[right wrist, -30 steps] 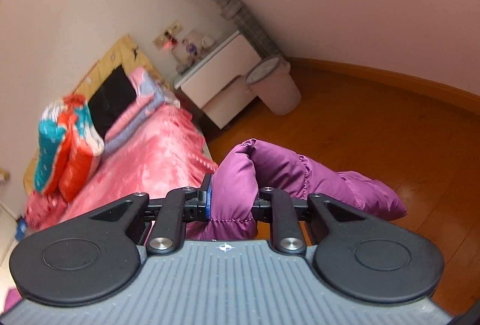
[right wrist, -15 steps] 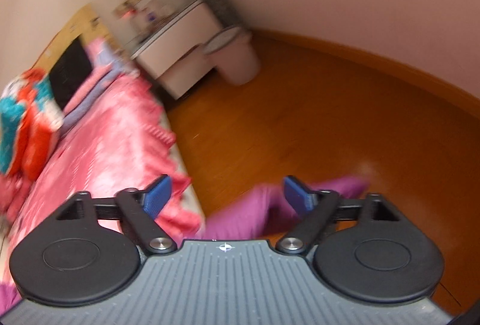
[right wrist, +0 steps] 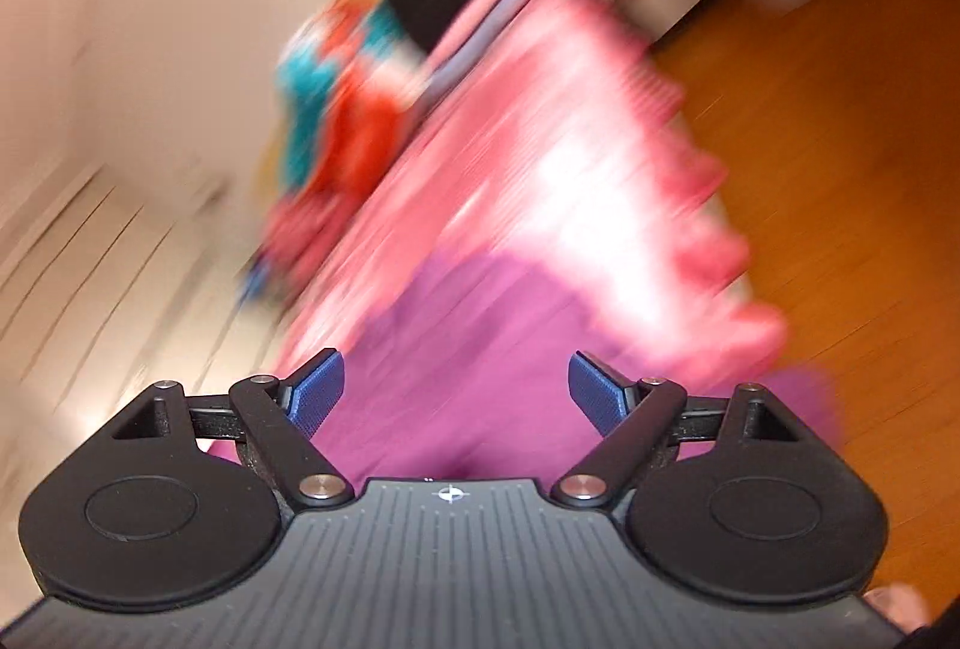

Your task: Fold large clothes

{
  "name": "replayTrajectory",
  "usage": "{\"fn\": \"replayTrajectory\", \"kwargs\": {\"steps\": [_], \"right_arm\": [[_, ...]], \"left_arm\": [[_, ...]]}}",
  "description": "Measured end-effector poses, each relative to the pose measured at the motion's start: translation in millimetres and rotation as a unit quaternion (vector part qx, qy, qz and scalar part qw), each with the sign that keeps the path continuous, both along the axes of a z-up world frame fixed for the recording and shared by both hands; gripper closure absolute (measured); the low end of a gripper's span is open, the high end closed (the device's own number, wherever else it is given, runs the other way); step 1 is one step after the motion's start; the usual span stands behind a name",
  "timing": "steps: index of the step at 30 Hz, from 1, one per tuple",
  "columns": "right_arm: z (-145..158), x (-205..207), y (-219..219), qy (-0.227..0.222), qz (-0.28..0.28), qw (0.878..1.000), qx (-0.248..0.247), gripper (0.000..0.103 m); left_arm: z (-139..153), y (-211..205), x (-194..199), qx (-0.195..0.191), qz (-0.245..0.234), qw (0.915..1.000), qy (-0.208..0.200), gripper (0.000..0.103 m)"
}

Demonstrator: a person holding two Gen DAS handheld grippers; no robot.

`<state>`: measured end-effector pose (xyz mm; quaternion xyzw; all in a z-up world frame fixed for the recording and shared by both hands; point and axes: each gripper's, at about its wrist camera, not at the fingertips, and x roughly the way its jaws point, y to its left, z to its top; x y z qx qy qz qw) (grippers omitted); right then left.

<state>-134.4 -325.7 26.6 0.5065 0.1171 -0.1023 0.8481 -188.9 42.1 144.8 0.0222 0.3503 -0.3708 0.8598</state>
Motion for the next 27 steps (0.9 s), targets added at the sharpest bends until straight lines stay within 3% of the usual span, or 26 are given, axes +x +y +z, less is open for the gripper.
{"fn": "replayTrajectory", "kwargs": {"steps": [6,10,17,22,27], "right_arm": [[-6.2,85.2,31.3,0.006,0.126,0.992,0.032,0.014],[-23.5,125.7,22.3,0.046,0.109,0.991,0.058,0.014],[-46.6,147.5,2.0,0.018,0.063,0.991,0.120,0.015],[-27.8,151.2,7.4,0.051,0.052,0.997,0.034,0.059],[-16.0,171.0,-8.4,0.068,0.019,0.997,-0.037,0.073]], "left_arm": [[-9.6,10.7,7.0,0.011,0.009,0.9997,0.018,0.010],[-15.3,13.7,9.3,0.019,0.012,0.9995,0.022,0.010],[-23.8,16.3,17.5,0.020,0.018,0.9989,0.037,0.010],[-28.3,14.6,20.8,0.023,0.013,0.9990,0.035,0.010],[-31.6,17.4,27.2,0.025,0.009,0.9989,0.039,0.009]]}}
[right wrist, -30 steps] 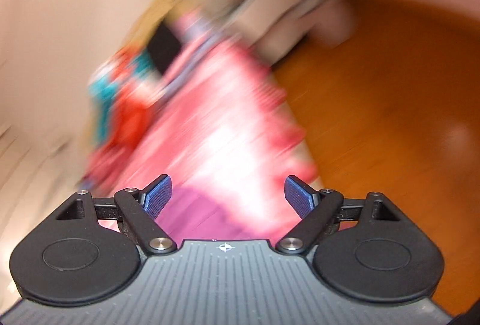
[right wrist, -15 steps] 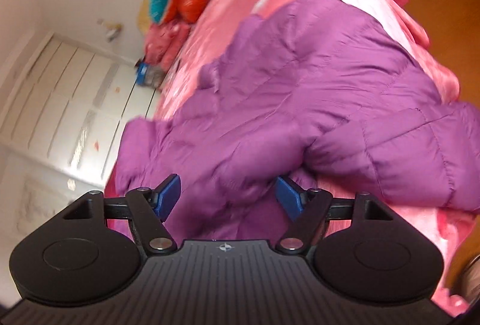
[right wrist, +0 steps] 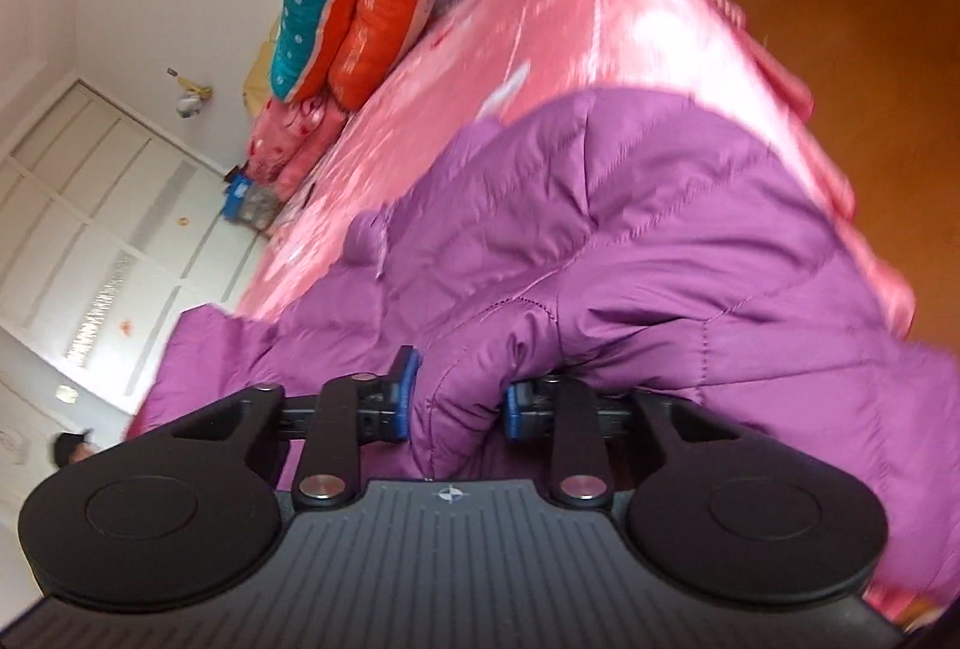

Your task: Fold large clothes

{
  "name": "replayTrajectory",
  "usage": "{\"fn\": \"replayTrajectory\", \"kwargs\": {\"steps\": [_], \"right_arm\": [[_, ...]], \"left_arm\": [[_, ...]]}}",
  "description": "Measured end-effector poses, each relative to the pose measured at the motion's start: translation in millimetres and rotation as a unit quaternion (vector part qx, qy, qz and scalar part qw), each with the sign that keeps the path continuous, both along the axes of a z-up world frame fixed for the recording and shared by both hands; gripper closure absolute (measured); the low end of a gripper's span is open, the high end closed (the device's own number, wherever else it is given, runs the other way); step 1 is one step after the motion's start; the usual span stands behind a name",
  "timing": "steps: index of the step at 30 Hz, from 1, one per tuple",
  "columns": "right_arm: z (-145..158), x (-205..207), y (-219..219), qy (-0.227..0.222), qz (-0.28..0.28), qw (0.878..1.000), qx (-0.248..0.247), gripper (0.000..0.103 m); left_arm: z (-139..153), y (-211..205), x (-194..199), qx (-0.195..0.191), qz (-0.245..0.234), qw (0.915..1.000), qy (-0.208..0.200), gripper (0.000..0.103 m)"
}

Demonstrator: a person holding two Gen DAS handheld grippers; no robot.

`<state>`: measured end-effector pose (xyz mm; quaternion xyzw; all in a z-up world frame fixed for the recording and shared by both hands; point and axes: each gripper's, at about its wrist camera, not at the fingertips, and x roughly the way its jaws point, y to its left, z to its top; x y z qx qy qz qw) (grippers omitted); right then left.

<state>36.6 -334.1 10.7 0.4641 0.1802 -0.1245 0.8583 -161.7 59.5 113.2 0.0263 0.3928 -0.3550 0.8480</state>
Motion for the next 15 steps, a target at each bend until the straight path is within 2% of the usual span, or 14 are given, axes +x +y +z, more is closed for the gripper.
{"fn": "replayTrajectory", "kwargs": {"steps": [5,8,15], "right_arm": [[7.5,9.0,-10.7,0.019,-0.032,0.996,-0.076,0.076],[2.1,23.6,-19.5,0.022,-0.044,0.994,-0.094,0.076],[-0.7,32.0,-14.8,0.038,-0.046,0.986,-0.156,0.076]], "left_arm": [[-1.3,8.6,10.5,0.001,0.018,0.9998,0.004,0.009],[-1.1,16.1,19.9,0.000,0.033,0.9994,0.006,0.009],[10.2,40.1,53.6,0.000,0.087,0.9958,-0.029,0.009]]}}
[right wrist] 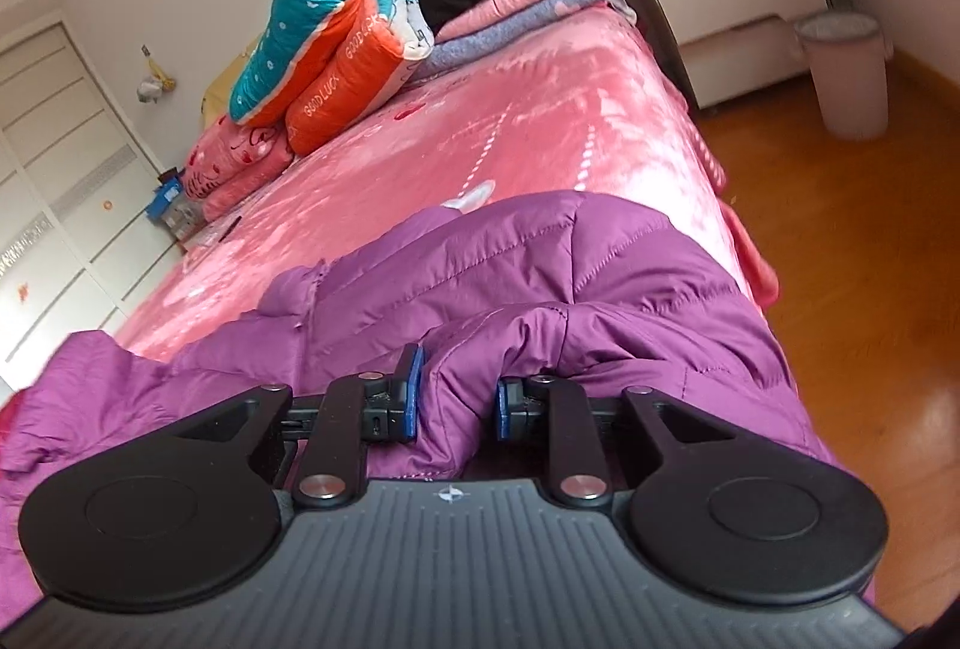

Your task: Fold large clothes

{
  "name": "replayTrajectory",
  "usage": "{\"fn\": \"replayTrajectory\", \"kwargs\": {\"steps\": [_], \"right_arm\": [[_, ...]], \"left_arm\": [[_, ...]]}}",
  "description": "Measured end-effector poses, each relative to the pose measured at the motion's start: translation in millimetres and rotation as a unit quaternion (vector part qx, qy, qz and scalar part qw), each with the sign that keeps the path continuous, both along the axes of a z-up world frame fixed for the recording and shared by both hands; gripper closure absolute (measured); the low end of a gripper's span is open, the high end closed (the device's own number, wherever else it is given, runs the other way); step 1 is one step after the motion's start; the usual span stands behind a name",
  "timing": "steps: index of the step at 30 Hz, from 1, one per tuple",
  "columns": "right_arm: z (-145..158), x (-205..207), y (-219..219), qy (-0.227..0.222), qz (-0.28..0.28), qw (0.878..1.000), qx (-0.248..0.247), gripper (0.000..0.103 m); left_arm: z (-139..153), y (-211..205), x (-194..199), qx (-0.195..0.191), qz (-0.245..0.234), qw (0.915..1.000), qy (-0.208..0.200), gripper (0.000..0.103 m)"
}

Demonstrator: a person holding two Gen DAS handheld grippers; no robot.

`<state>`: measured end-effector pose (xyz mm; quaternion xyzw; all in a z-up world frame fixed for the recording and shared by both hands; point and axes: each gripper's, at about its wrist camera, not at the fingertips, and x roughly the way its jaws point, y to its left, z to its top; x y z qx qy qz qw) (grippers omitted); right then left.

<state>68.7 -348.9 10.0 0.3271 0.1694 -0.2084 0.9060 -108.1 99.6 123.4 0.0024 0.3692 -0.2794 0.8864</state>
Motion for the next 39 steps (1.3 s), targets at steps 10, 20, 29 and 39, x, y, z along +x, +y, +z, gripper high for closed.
{"fn": "replayTrajectory", "kwargs": {"steps": [10,20,29,39], "right_arm": [[-2.4,21.3,-9.2,0.010,-0.007,0.999,-0.051,0.076],[10.0,-15.7,-8.6,-0.024,0.040,0.999,0.010,0.014],[38.5,-85.7,13.3,0.004,0.030,0.999,-0.027,0.000],[64.4,-200.9,33.6,-0.010,-0.012,0.998,-0.062,0.000]], "left_arm": [[6.8,55.4,45.2,0.037,0.059,0.9954,-0.065,0.008],[-17.0,42.7,92.9,0.072,0.021,0.9963,-0.042,0.007],[-21.6,29.3,107.8,0.089,-0.007,0.9959,0.017,0.057],[10.6,50.0,99.4,-0.026,0.039,0.9938,0.100,0.089]]}}
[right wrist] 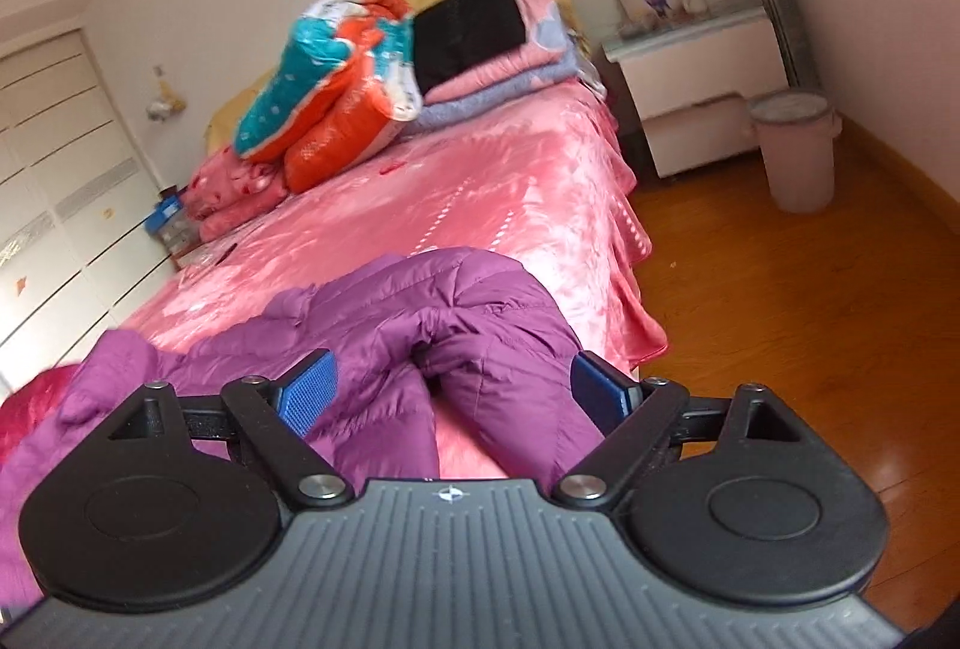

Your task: Fold large clothes

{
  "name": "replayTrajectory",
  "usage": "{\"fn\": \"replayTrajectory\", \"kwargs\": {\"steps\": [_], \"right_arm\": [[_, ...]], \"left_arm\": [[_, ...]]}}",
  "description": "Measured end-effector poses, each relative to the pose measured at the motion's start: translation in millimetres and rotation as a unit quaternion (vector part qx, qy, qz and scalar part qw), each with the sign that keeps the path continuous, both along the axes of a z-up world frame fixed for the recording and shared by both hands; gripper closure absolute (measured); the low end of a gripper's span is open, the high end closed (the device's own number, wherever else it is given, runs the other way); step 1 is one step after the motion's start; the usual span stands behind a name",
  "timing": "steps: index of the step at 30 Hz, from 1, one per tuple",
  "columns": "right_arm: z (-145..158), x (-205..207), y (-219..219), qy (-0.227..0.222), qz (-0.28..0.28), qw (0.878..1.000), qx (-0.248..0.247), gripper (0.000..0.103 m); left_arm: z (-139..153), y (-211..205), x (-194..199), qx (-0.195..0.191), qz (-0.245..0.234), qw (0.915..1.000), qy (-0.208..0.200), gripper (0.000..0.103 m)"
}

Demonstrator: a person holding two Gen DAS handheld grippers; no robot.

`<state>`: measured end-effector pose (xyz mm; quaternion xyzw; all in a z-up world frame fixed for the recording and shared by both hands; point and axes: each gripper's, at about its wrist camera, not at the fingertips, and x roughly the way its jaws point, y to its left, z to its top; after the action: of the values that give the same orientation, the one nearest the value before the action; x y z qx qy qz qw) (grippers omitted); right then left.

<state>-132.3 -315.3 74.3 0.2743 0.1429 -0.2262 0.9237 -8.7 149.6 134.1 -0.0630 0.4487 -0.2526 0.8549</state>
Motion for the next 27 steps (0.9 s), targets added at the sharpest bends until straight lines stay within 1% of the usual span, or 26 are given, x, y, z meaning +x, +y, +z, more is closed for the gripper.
{"fn": "replayTrajectory", "kwargs": {"steps": [3,5,7,11,14,16,19,21,23,25,27], "right_arm": [[7.9,-23.3,27.4,0.013,0.041,0.998,-0.054,0.000],[11.8,-32.9,50.6,0.031,0.078,0.992,-0.099,0.000],[12.0,-42.7,73.3,0.053,0.117,0.982,-0.139,0.000],[6.0,-60.6,112.1,0.095,0.184,0.961,-0.184,0.000],[6.6,-72.5,132.7,0.114,0.220,0.944,-0.220,0.000],[9.7,-80.9,140.5,0.118,0.243,0.936,-0.226,0.000],[6.1,-82.2,155.0,0.153,0.276,0.925,-0.211,0.000],[3.9,-79.5,161.9,0.189,0.284,0.913,-0.225,0.000],[-0.3,-77.1,166.8,0.230,0.293,0.899,-0.230,0.000],[-5.4,-79.6,173.2,0.269,0.299,0.884,-0.239,0.000],[-12.6,-76.1,176.6,0.308,0.292,0.870,-0.252,0.000]], "left_arm": [[11.2,14.3,-7.3,-0.042,0.022,0.9987,0.016,0.090],[15.8,25.7,-13.8,-0.065,0.040,0.9968,0.025,0.091],[17.9,34.1,-22.4,-0.071,0.056,0.9955,0.028,0.092],[10.9,55.2,-38.3,-0.098,0.094,0.9895,0.050,0.095],[9.5,64.2,-51.4,-0.095,0.112,0.9882,0.044,0.096],[11.3,68.9,-60.0,-0.096,0.113,0.9881,0.039,0.096],[19.4,67.9,-76.2,-0.073,0.099,0.9923,0.013,0.095],[21.4,65.2,-87.0,-0.051,0.086,0.9950,0.003,0.095],[21.1,59.7,-98.6,-0.021,0.069,0.9973,-0.011,0.094],[20.1,53.8,-108.5,0.010,0.051,0.9983,-0.026,0.088],[17.6,51.5,-119.6,0.034,0.032,0.9980,-0.043,0.075]]}}
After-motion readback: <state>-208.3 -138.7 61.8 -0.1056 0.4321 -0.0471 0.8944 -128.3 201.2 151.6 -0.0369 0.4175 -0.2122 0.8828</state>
